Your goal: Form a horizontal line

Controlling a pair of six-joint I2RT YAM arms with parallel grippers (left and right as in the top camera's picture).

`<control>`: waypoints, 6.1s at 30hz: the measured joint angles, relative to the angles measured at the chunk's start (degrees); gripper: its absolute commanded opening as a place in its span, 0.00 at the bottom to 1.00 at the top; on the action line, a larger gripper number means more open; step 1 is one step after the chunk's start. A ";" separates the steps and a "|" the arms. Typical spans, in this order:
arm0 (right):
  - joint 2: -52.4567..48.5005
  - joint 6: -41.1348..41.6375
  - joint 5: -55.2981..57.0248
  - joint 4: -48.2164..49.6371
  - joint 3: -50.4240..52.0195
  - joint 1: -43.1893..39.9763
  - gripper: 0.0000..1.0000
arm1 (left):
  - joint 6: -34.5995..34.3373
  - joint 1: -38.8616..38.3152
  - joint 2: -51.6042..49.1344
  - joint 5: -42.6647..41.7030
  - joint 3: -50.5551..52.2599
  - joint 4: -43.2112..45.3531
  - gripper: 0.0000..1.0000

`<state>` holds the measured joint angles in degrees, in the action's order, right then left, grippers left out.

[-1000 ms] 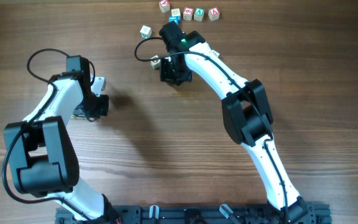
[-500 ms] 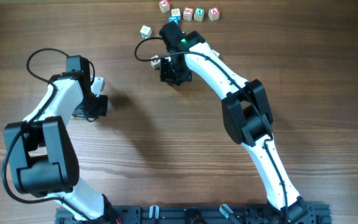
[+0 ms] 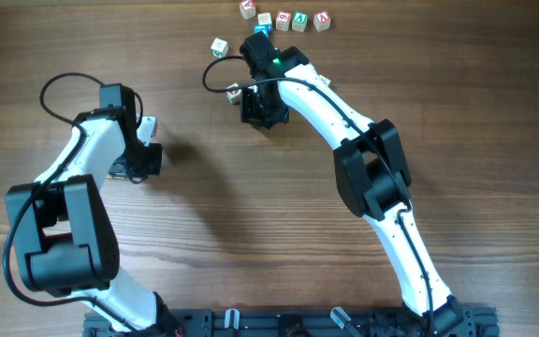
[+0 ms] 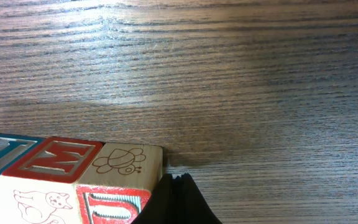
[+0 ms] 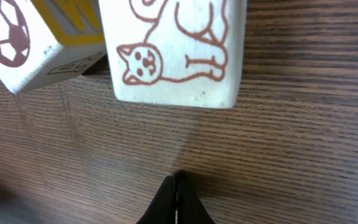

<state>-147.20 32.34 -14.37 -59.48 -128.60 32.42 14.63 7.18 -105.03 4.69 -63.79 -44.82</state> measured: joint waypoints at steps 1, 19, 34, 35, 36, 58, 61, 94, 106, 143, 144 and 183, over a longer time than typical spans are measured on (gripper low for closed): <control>0.00 0.00 -0.02 0.02 0.00 0.00 0.05 | 0.00 0.00 0.00 0.00 0.00 0.00 0.04; 0.00 0.00 -0.22 0.17 0.11 0.00 0.05 | 0.00 0.00 0.00 0.63 0.00 -0.20 0.04; 0.00 0.00 -0.22 0.20 0.11 0.00 0.04 | 0.00 0.00 0.00 0.66 0.00 -0.20 0.04; 0.00 0.00 -0.22 0.20 0.11 0.00 0.05 | 0.00 0.00 0.00 0.66 0.00 -0.20 0.04; 0.00 0.00 -0.24 0.17 0.11 0.00 0.05 | 0.00 0.00 0.00 0.66 0.00 -0.20 0.04; 0.00 0.00 -0.24 0.17 0.11 0.00 0.05 | 0.00 0.00 0.00 1.95 0.00 0.17 0.04; 0.00 0.00 -0.24 0.17 0.11 0.00 0.04 | 0.00 0.00 0.00 2.60 0.00 0.17 0.04; 0.00 0.00 -0.42 0.24 0.15 0.00 0.05 | 0.00 -1.66 0.00 -0.46 0.00 0.66 0.04; 0.00 0.00 -0.63 0.42 0.22 0.00 0.05 | -2.71 -4.24 0.76 -4.63 -0.79 1.70 0.04; 0.66 -2.67 -0.28 -7.19 -2.23 -0.66 0.93 | -14.80 9.68 54.34 -7.80 -2.71 -13.16 0.05; 0.87 -2.82 1.92 -9.07 -2.23 -0.76 0.93 | -15.02 9.86 55.36 -7.78 -2.71 -13.99 0.04; 71.41 0.83 43.41 -32.70 -2.34 8.00 1.00 | -22.58 7.85 61.44 -0.87 -2.71 -17.99 1.00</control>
<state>-75.79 33.17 29.04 -92.18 -130.93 40.42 -7.94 15.03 -43.59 3.81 -66.50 -62.81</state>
